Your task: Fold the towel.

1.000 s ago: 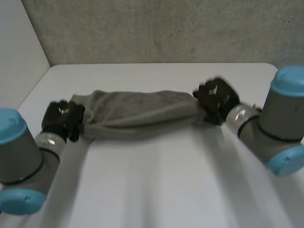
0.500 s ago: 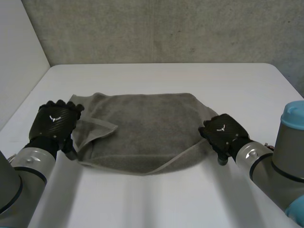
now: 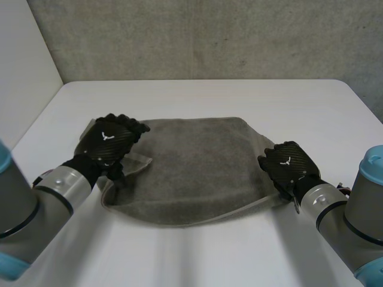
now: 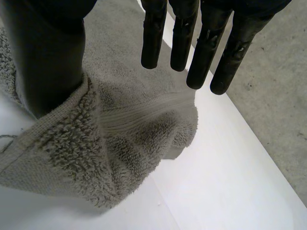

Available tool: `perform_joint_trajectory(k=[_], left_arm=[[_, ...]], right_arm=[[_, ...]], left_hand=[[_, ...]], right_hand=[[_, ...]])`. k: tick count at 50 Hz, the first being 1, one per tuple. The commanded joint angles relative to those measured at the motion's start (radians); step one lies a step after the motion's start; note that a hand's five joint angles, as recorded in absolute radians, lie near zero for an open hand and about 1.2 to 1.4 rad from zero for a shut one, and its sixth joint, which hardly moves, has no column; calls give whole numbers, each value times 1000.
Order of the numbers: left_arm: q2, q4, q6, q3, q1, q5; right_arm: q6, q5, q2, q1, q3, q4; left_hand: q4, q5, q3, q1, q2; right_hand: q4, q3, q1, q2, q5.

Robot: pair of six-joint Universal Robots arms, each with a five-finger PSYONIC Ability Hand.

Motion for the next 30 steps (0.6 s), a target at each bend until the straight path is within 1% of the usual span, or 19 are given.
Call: perform_joint_trajectory(k=[1,2,3,4,5,6,7,8,10,11,13,16,18,19,21,24,26,29,30], left_arm=[[-187,-39,109,117,-10,-52],[-219,-36,145,142,-13,-84],[-220,-35,146,142,-13,-84],[-241,-34,173,174,-13,-125],[-241,-34,173,174,-13,-126],[-256,-35,186,206,-11,-179],[-263,-35,178,231,1,-242],[-263,-35,178,231,1,-242],[-255,-32,141,251,12,-362],[-255,-32,141,251,12,-362],[-240,-32,91,235,39,-445],[-221,-32,66,212,49,-466],[-139,-34,23,130,55,-476],[-139,-34,23,130,55,-476],[-41,-31,-14,18,62,-477],[12,-26,-32,-39,68,-477],[122,-13,-78,-137,87,-477],[211,16,-124,-209,127,-474],[211,17,-124,-209,127,-474]], right_arm=[[-1,-2,6,-3,5,1],[-1,-2,6,-3,5,1],[-4,-1,11,-4,5,1],[-4,-2,12,-4,5,1],[-4,-2,12,-4,5,1],[-4,-2,12,-6,5,1],[-4,-2,12,-6,5,1],[-4,-4,12,-6,5,1],[-4,-6,14,-6,5,1],[-4,-9,14,-6,7,1],[-4,-10,15,-4,10,2],[-4,-13,17,0,16,1],[-6,-13,20,3,16,1],[-6,-13,26,6,16,2],[-6,-13,32,6,14,1],[-6,-13,44,6,13,2],[-7,-13,46,6,14,2],[-12,-13,46,8,14,2],[-12,-13,47,8,14,2]], left_hand=[[-34,-204,-20,-35,-32],[-34,-204,-20,-35,-32],[-34,-204,-20,-35,-32],[-34,-204,-20,-35,-32],[-34,-204,-20,-35,-32],[-34,-204,-20,-35,-32],[-34,-204,-20,-35,-32],[-34,-204,-20,-35,-32],[-37,-207,-23,-38,-35],[-37,-207,-23,-38,-35],[-40,-210,-26,-41,-38],[-49,-219,-35,-50,-47],[-81,-251,-67,-82,-79],[-81,-251,-67,-82,-79],[-111,-281,-96,-112,-108],[-116,-287,-102,-117,-114],[-140,-310,-126,-141,-138],[-140,-310,-126,-141,-138],[-140,-310,-126,-141,-138]], right_hand=[[-43,-51,-37,-49,-10],[-43,-51,-37,-49,-10],[-43,-51,-37,-49,-10],[-40,-48,-34,-46,-7],[-40,-48,-34,-46,-7],[-37,-45,-31,-43,-5],[-37,-45,-31,-43,-5],[-34,-42,-28,-40,-2],[-26,-33,-19,-31,7],[-20,-27,-14,-25,13],[-5,-12,1,-11,28],[27,20,33,22,60],[48,40,54,42,81],[57,49,63,51,89],[57,49,63,51,89],[57,49,63,51,89],[57,49,63,51,89],[57,49,63,51,89],[57,49,63,51,89]])
